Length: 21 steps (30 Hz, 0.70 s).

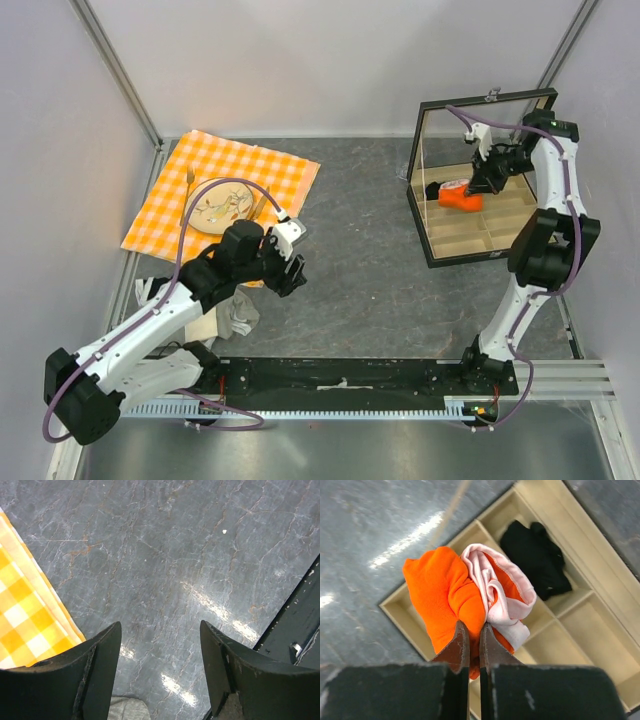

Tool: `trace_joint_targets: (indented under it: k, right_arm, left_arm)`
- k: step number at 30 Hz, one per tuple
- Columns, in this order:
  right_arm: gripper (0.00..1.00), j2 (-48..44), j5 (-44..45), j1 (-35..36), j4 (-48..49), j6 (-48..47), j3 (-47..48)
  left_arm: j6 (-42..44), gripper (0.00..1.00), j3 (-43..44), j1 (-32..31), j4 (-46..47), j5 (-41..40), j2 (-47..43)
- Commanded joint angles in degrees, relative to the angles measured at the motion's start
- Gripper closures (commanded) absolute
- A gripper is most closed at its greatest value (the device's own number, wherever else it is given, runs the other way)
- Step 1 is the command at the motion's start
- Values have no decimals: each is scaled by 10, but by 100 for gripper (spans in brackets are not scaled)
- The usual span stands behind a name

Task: Roll the underwear
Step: Place the underwear in the storage box.

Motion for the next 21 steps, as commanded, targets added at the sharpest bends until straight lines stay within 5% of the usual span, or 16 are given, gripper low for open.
trace_joint_targets:
  k: [1, 9, 21]
  right_arm:
    - [100, 86, 19, -3, -70, -27, 87]
    - [100, 182, 8, 7, -66, -40, 176]
    - [100, 219, 52, 35, -42, -94, 105]
  left_arm:
    - [26, 30, -4, 5, 5, -26, -11]
    - [29, 30, -5, 5, 4, -42, 3]
    - [30, 30, -6, 5, 5, -41, 13]
